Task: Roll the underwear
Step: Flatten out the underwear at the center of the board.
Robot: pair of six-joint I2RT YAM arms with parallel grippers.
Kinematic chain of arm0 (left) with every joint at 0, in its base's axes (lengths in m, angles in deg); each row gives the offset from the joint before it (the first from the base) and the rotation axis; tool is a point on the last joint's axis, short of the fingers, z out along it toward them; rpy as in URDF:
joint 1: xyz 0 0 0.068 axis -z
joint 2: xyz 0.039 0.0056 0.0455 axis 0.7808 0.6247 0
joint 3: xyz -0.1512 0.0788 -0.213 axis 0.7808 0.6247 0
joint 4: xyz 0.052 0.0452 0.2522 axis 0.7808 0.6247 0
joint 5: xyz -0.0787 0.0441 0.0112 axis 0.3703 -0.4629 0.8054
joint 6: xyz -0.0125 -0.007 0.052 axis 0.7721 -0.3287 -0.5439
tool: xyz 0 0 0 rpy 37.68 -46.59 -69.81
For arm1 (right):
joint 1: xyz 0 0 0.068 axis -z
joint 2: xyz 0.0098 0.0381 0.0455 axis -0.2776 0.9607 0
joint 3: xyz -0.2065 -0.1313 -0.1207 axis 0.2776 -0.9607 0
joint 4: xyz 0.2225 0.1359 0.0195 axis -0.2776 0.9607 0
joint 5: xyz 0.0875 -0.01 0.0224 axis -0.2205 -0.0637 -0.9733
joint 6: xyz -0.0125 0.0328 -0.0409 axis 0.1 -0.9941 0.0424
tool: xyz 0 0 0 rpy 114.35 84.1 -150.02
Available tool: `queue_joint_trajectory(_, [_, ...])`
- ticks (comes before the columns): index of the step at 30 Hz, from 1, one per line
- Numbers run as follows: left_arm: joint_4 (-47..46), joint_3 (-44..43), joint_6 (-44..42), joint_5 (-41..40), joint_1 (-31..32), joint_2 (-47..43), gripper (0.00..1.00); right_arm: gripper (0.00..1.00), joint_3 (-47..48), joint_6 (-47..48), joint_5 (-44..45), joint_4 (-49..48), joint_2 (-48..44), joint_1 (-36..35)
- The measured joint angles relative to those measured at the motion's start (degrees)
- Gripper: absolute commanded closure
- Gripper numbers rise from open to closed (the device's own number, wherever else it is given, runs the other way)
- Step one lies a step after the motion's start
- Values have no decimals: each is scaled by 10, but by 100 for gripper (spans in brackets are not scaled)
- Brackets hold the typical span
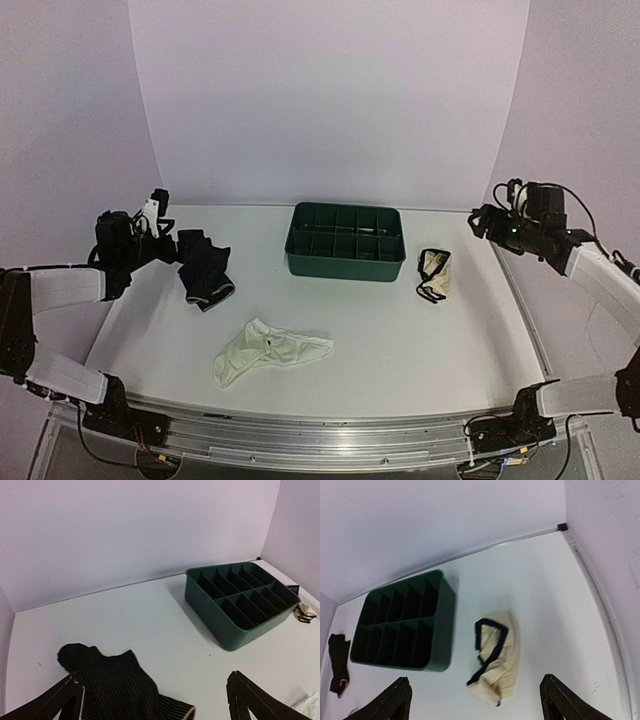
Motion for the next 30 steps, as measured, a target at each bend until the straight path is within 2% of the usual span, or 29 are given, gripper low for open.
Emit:
queue_joint_trajectory(4, [140,-74,-8,1,77,12,0,26,67,-42,34,94,53,-147])
queue_joint_trajectory(9, [315,-127,-92,36,195,30,3,23,135,-76,47,164,193,-308])
queue_joint_trajectory(11, [365,-140,-125,45,223,43,12,22,164,-80,39,179,259,-362])
queue_joint_trajectory(13, [416,-163,-148,45,250,75,25,22,197,-84,10,191,327,-405])
queue_joint_trajectory(18, [513,-239,-143,26,278,194,24,23,269,-96,-66,201,457,-441])
queue_joint_trajectory(21, [557,-272,-120,13,278,246,23,25,289,-97,-87,211,488,-444])
queue_joint_trajectory(26, [583,-279,-99,-9,289,274,23,30,304,-99,-110,212,514,-453])
queue_joint_trajectory(28, [588,-279,-94,-12,294,277,25,34,304,-100,-114,214,518,-456])
queue_joint_trajectory(30, [589,-279,-90,-15,298,280,34,42,304,-101,-121,214,521,-459])
